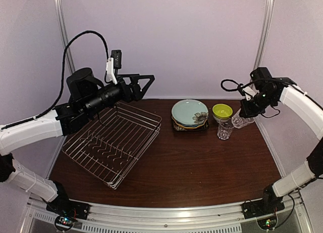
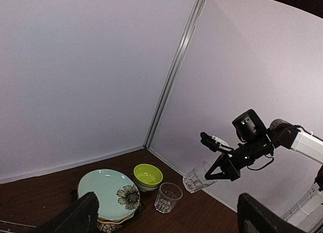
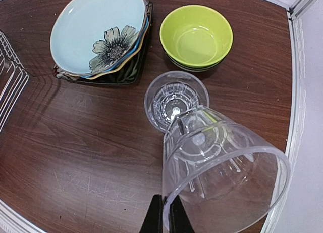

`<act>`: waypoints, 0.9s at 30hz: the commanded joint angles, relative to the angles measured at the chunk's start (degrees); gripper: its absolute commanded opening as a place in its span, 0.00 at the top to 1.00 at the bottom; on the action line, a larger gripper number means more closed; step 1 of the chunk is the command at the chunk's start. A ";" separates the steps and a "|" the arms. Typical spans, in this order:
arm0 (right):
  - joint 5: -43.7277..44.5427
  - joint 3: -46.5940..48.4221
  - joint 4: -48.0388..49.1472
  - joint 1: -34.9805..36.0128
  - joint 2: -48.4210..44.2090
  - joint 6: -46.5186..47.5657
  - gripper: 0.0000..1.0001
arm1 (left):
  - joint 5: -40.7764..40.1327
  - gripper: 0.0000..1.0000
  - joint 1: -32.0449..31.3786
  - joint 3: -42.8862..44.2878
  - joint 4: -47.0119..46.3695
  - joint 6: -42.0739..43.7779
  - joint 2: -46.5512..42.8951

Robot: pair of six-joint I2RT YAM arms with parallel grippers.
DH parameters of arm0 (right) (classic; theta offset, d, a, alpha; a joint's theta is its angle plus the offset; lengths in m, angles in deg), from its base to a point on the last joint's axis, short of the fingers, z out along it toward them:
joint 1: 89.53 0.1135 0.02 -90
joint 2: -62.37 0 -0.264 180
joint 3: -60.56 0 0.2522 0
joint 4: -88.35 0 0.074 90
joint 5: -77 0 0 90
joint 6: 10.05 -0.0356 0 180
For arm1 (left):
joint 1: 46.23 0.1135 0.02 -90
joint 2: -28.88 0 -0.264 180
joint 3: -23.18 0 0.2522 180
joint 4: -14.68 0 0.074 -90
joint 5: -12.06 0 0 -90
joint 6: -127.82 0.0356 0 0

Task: Unload the mixed dishes from the dish rack
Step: Place the cup at the center of the board.

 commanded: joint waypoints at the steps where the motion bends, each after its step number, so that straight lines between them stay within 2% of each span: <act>1: 0.21 -4.71 -1.41 0.74 -5.50 -0.49 1.00 | -0.90 0.03 0.33 -0.41 -1.28 0.67 -0.01; 10: 3.03 -13.35 0.87 3.86 -8.19 -2.69 1.00 | -0.17 0.03 0.33 0.21 -1.81 -0.25 1.29; 20: 12.54 -16.05 3.38 10.65 -1.57 -2.77 1.00 | -1.53 0.03 0.35 -0.05 -0.80 -0.12 0.51; 27: 13.73 -14.04 3.86 11.82 3.30 -1.30 1.00 | -1.85 0.03 0.35 -0.05 -0.66 -0.01 0.41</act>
